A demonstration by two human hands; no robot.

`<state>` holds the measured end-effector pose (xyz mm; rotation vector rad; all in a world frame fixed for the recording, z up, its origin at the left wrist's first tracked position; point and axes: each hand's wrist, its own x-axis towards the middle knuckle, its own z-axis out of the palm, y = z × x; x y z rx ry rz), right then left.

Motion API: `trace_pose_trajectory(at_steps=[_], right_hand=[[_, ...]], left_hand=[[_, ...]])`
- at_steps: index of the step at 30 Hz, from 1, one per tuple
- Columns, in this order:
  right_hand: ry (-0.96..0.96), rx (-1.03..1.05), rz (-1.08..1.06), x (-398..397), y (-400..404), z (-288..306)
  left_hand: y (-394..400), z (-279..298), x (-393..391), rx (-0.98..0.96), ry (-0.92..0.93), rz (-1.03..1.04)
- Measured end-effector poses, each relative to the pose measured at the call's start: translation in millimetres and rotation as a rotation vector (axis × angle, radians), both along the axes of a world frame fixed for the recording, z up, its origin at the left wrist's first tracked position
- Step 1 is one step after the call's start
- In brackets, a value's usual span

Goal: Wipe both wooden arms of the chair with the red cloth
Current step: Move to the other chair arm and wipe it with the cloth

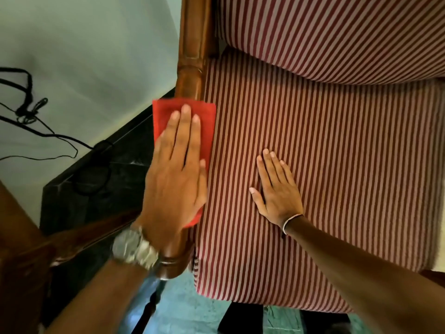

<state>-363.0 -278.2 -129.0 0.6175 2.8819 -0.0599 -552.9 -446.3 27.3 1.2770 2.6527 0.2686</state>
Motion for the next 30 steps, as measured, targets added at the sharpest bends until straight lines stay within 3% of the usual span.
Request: trace_pose_trajectory(at_steps=[5, 12, 19, 26, 30], right_hand=[[-0.001, -0.019, 0.003, -0.4, 1.4, 5.3], [0.015, -0.028, -0.003, 0.2, 2.7, 2.3], [0.030, -0.038, 0.022, 0.7, 3.2, 0.2], [0.048, -0.030, 0.009, 2.2, 2.1, -2.0], [0.050, -0.034, 0.004, 1.2, 1.4, -0.4]], left_hand=[[83.8, 11.2, -68.4, 0.032, 0.016, 0.061], [-4.9, 0.8, 12.3, 0.048, -0.016, 0.054], [87.2, 6.1, -66.4, 0.032, 0.070, 0.016], [9.0, -4.1, 6.9, -0.031, 0.109, -0.036], [62.0, 4.4, -45.3, -0.023, 0.106, -0.065]])
